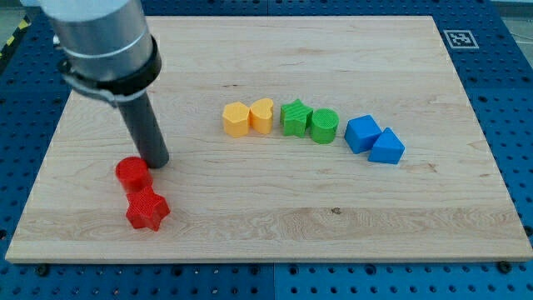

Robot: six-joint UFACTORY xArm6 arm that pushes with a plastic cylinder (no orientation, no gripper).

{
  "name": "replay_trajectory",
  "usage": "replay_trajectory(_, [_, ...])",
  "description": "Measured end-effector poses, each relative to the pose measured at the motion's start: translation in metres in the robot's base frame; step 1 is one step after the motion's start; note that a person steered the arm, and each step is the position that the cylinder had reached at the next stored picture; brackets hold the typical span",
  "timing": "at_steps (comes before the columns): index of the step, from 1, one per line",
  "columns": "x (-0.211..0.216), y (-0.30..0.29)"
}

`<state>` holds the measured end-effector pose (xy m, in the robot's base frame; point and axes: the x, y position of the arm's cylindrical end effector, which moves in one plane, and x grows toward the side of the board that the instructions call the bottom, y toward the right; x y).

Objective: Push the red star to the bottom of the red circle

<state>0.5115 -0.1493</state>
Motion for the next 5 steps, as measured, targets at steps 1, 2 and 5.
replay_trajectory(1, [0.025,0.000])
replay_trajectory(2, [0.013,0.013])
replay_trajectory(5, [0.046,0.098])
